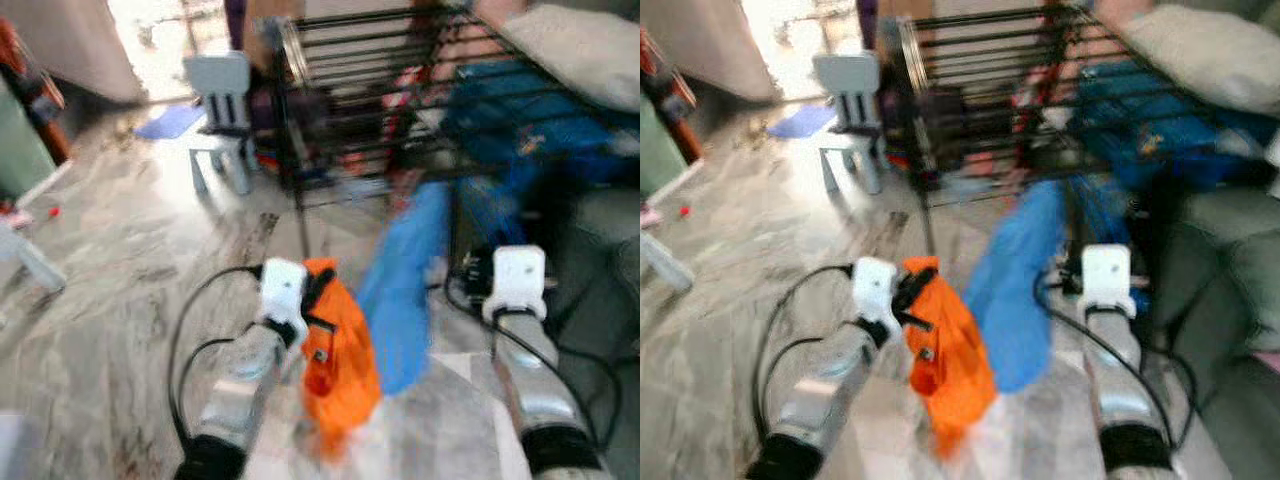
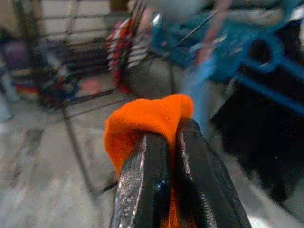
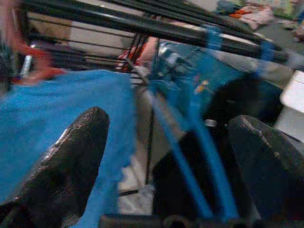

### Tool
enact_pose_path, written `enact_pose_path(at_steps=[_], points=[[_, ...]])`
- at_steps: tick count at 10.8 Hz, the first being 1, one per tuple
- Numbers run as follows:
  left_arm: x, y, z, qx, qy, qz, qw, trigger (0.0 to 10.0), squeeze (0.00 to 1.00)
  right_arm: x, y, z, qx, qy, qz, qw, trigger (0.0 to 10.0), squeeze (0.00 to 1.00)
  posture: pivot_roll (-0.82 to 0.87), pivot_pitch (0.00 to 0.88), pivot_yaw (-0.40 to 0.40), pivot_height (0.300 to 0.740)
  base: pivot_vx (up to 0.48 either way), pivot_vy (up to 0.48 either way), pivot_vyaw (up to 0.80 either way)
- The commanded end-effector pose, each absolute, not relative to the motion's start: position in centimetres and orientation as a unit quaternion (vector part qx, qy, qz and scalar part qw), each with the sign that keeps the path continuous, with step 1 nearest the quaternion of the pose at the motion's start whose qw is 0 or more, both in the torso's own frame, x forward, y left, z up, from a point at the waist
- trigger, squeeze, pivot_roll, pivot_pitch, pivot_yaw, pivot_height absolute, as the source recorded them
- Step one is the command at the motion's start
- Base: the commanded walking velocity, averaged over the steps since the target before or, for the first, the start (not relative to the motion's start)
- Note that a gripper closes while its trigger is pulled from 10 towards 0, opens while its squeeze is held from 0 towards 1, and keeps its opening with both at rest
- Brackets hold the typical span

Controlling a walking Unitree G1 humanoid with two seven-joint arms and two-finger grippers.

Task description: Hang hanger

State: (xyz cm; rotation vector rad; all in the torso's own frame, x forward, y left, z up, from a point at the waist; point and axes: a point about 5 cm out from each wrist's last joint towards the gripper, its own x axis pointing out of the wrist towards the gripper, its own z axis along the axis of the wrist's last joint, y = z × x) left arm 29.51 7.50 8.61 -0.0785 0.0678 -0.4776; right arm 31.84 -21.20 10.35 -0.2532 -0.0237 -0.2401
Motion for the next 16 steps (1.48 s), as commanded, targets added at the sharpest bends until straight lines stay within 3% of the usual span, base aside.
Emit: enact_pose_path(at_steps=[1, 4, 10, 16], points=[[29.6, 7.7, 9.1, -0.039, 0.023, -0.227, 0.973, 10.0, 0.0, 31.9, -21.8, 10.2, -0.134, -0.002, -0.132, 0.982, 10.0, 0.0, -0.05, 0.058, 0.041, 0.74, 0.0, 0.0, 0.0], [29.5, 7.9, 9.4, -0.046, 0.02, -0.223, 0.974, 10.0, 0.0, 32.1, -21.8, 10.2, -0.135, 0.004, -0.129, 0.982, 10.0, 0.0, -0.05, 0.088, 0.043, 0.74, 0.0, 0.0, 0.0], [29.1, 7.6, 9.1, -0.038, 0.031, -0.234, 0.971, 10.0, 0.0, 31.8, -21.3, 9.7, -0.121, 0.007, -0.123, 0.985, 10.0, 0.0, -0.05, 0.097, 0.054, 0.74, 0.0, -0.407, 0.11], [29.2, 8.0, 9.0, -0.04, 0.041, -0.223, 0.973, 10.0, 0.0, 31.8, -18.0, 8.5, -0.099, 0.034, -0.005, 0.995, 10.0, 0.0, -0.04, 0.099, 0.064, 0.74, 0.0, 0.0, 0.0]])
